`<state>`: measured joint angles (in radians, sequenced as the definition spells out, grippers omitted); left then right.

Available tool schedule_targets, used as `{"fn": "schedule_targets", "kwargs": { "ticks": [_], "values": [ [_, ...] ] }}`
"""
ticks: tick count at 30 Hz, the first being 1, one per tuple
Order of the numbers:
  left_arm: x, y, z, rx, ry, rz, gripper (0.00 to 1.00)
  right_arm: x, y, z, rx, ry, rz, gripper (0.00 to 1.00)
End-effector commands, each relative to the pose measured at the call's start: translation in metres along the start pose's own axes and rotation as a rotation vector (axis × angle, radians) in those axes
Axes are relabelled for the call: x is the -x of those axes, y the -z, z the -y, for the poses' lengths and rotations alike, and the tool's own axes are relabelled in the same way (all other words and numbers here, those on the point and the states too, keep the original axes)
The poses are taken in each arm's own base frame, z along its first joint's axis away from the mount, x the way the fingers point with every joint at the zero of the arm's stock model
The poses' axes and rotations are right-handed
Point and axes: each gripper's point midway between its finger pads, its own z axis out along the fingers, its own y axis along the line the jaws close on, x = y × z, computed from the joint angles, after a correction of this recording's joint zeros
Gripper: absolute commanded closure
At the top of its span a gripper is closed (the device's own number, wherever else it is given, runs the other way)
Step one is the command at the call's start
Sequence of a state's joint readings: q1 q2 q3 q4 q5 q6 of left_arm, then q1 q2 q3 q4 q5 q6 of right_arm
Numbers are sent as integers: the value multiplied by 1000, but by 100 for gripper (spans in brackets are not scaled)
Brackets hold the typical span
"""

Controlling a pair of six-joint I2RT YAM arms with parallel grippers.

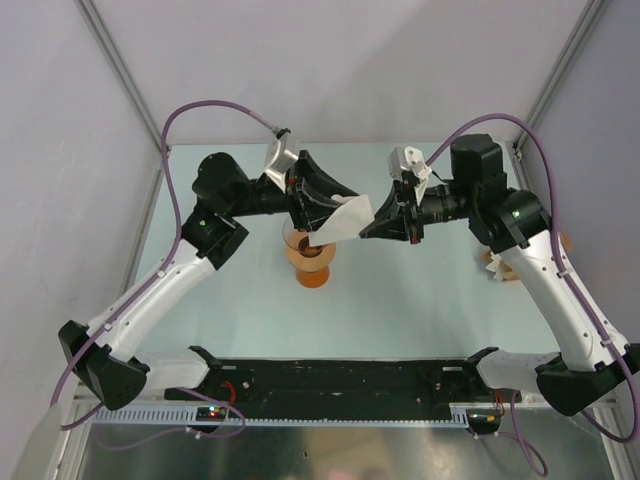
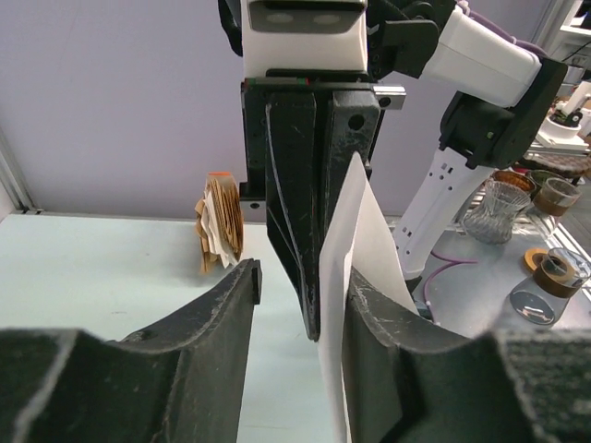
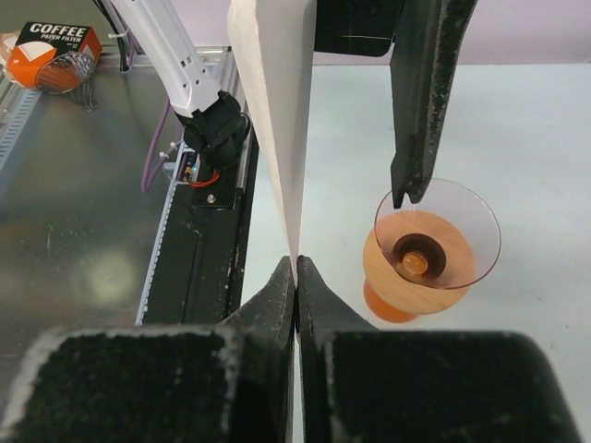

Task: Place the coffee filter in the dripper
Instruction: Place the coffee filter in the coffee dripper.

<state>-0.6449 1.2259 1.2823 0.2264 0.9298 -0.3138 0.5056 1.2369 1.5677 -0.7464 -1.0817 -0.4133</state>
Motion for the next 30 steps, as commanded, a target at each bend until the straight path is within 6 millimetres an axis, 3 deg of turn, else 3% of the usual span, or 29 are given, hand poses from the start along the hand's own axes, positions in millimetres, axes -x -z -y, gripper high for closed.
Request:
{"fn": "schedule_targets", "kwargs": {
  "ticks": [1, 11, 17, 24, 27, 30],
  "values": [
    [23, -7, 7, -27, -62, 41, 55, 8, 0, -6, 20, 41, -3, 100],
    [18, 0, 8, 1, -30, 13, 52, -6, -1, -7, 13, 45, -58, 100],
    [-19, 9, 4, 28, 16, -80, 52, 13, 0, -2, -20, 89, 3, 100],
    [-31, 15, 1, 36, 5, -101, 53, 27, 3, -4, -41, 136, 77, 100],
    [-33, 17, 2, 29, -4, -106, 58, 28, 3, -3, -51, 141, 81, 100],
    [-34, 20, 2, 27, -14, -110, 76, 27, 3, -3, -56, 143, 79, 100]
  ]
}}
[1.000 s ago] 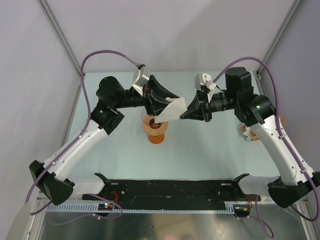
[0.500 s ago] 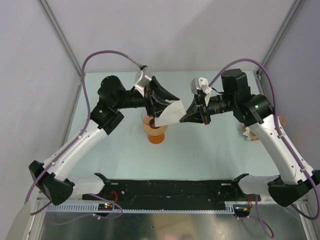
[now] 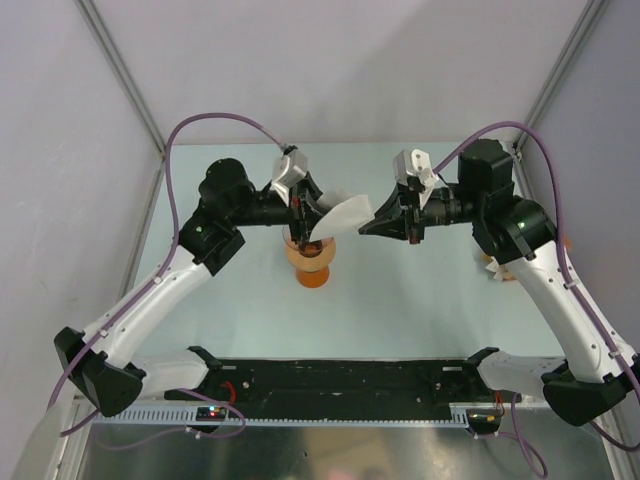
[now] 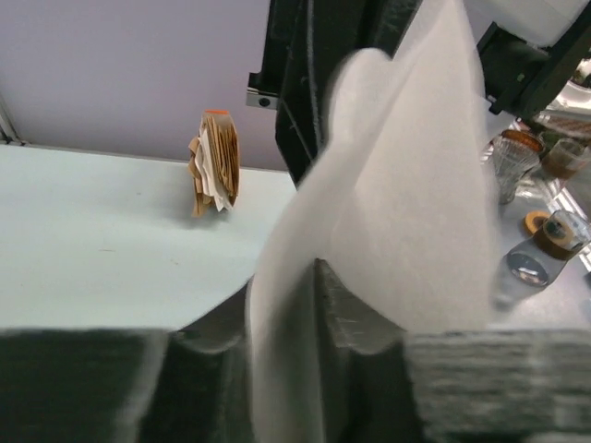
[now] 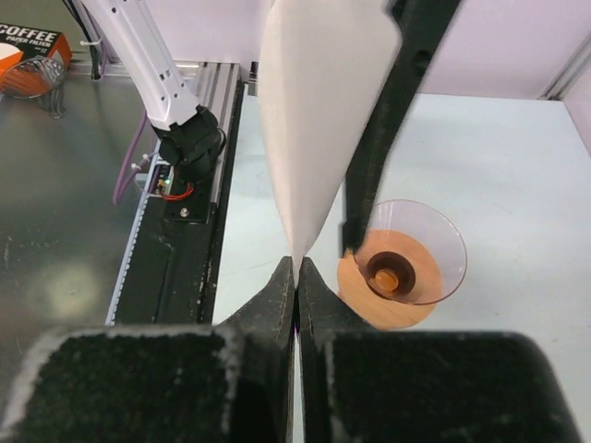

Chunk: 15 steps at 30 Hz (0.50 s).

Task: Place the coffee filter in the dripper
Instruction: Place the coffee filter in the coffee dripper.

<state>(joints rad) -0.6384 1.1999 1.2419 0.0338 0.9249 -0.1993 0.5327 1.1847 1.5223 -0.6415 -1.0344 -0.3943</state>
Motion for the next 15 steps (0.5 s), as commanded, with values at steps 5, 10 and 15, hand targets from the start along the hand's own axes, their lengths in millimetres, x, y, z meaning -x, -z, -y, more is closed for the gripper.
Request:
{"fn": "schedule_targets", "kwargs": {
  "ticks": [5, 10, 15],
  "values": [
    [2, 12, 5, -2, -109, -10, 99, 16, 4, -1, -24, 53, 23, 67],
    [-14, 17, 0, 21, -171, -72, 100, 23, 8, 1, -56, 71, 2, 42],
    [-27, 20, -14, 73, -216, -129, 100, 25, 7, 0, -80, 135, -50, 50]
  ]
}}
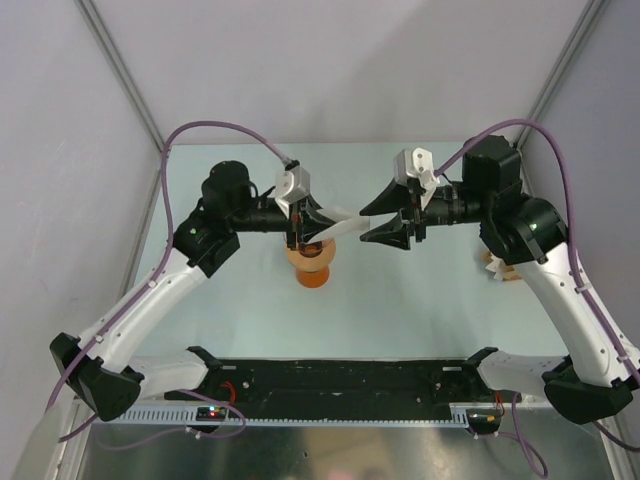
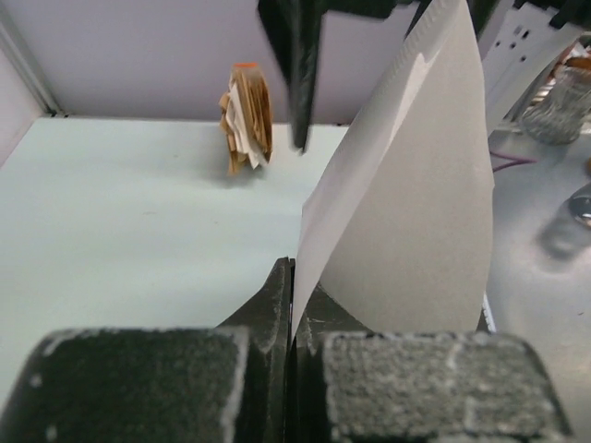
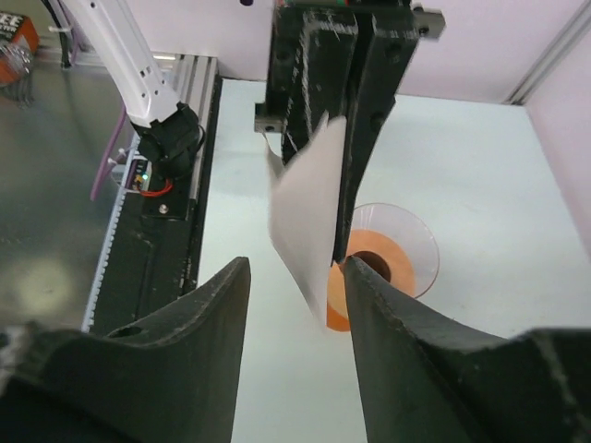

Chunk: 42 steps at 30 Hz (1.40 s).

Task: Place the coffee filter in the dripper
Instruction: Place the coffee filter in the coffee dripper.

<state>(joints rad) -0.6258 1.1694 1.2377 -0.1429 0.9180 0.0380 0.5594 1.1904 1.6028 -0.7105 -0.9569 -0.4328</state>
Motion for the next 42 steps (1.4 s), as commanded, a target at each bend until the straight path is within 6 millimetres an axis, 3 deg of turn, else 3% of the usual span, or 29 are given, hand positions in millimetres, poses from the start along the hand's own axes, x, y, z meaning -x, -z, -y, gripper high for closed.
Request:
{"fn": "schedule_targets", "kwargs": {
  "ticks": [1, 5, 9, 12, 16, 20, 30, 42],
  "values": [
    [-7, 7, -12, 63, -105, -52, 100, 9, 3, 0, -38, 101, -40, 52],
    [-12, 6, -18, 87, -127, -86, 100, -1, -3, 2, -52, 137, -89, 66],
    [-11, 6, -16, 91, -130, -95, 100, -9, -8, 9, -74, 166, -132, 87],
    [-7, 7, -20, 127, -88, -93, 87, -10, -8, 12, -89, 188, -142, 98],
    [-5, 10, -35, 240, 96, -87, 64, -3, -7, 17, -127, 219, -125, 100],
    [-10, 14, -43, 275, 301, -70, 52, 0, -6, 24, -172, 238, -109, 100],
    [-5, 19, -57, 268, 617, -26, 45, 3, -4, 33, -242, 273, -76, 100],
    [5, 15, -47, 154, 730, -27, 48, 8, -7, 47, -300, 325, -48, 100]
  ]
}}
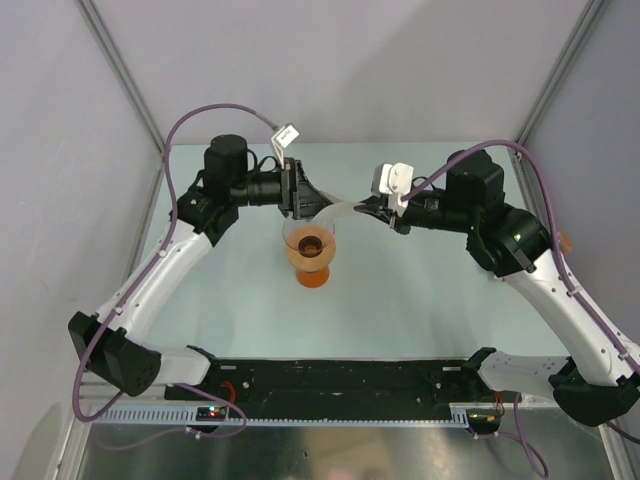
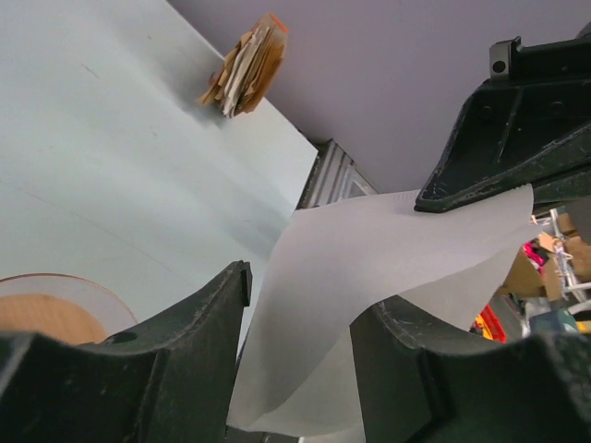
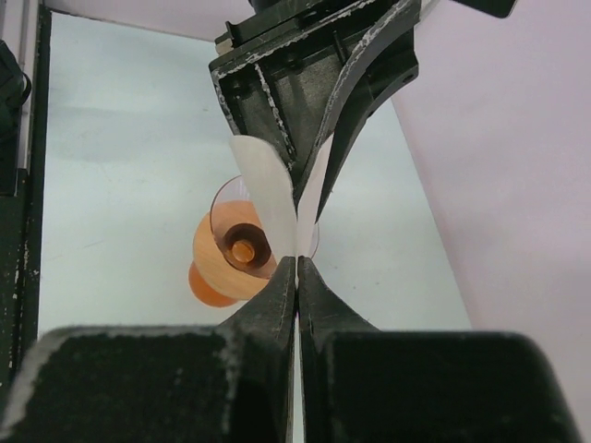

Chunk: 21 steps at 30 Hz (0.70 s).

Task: Place the coffee filter in the dripper
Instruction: Place the coffee filter in the coffee dripper.

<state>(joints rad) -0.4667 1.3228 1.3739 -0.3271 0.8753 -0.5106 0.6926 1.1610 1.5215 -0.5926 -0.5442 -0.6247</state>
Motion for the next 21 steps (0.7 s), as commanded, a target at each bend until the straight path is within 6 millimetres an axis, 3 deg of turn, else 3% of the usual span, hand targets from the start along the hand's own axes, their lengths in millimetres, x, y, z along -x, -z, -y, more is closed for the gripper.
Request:
{"fn": "schedule_targets", "kwargs": {
  "ticks": [1, 15, 21],
  "values": [
    [9, 4, 22, -72, 10, 1, 49, 21, 3, 10, -47, 55, 66, 100],
    [12, 6, 6, -32, 77, 15, 49, 22, 5, 10, -78, 95, 62, 100],
    [9, 5, 9, -64, 81, -5, 61, 19, 2, 10, -90, 120, 51, 100]
  ]
}}
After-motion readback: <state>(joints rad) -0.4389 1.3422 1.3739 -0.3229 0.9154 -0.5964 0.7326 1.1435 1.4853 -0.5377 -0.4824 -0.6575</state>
